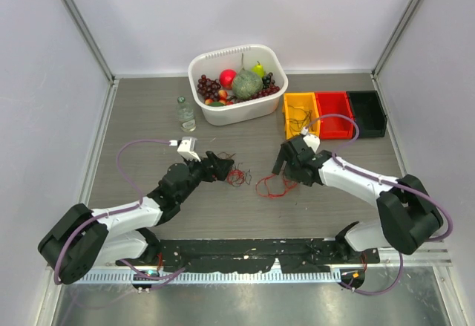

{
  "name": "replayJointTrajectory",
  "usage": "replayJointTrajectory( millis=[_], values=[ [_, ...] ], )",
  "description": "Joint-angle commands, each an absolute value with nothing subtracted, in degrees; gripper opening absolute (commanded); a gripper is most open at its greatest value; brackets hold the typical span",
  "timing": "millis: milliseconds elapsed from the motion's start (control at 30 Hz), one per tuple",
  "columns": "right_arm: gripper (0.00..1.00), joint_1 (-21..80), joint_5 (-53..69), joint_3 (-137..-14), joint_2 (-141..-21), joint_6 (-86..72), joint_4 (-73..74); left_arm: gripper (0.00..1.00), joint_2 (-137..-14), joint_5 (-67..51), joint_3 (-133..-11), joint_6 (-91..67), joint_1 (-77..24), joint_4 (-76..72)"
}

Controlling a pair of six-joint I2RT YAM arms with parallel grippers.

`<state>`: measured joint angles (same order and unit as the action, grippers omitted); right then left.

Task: Untangle the cables

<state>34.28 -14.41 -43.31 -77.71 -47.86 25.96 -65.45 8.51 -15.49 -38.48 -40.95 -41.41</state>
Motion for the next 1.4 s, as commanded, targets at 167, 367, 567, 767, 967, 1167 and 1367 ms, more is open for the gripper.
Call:
replayJointTrajectory(
  millis=[167, 367, 567, 767, 967, 1167, 1367],
  values=[
    [0.85, 34.37, -20.74, -42.18, -86.04, -52.21, 17.93, 0.89, -64.6, 7.82, -15.03, -37.71, -40.78, -45.35],
    [0.59, 34.8, -23.46, -43.24, -88.24, -51.33, 19.95, 0.89, -64.34, 8.09, -15.03, -37.71, -40.87, -45.35],
    [0.03, 34.8, -25.57, -42.8, -82.11, -48.52, 21.44, 0.89, -64.69, 7.65, -15.12, -37.79, -40.78, -45.44],
    [0.01, 33.84, -30.23, -45.08, -73.32, -43.69, 24.95, 0.89, -64.69, 7.91, -14.94, -38.23, -40.78, -45.26],
    [0.01, 30.68, -41.98, -51.57, -65.14, -37.1, 26.89, 0.89, -62.85, 9.05, -14.33, -38.58, -40.78, -44.74],
    [0.01, 27.17, -66.12, -60.02, -66.44, -31.92, 24.19, 0.89, -61.27, 9.31, -13.89, -39.2, -40.78, -43.95],
    [0.01, 17.76, -74.97, -66.35, -75.84, -28.21, 13.02, 0.89, -59.77, 10.81, -13.01, -39.64, -40.78, -43.24]
  ],
)
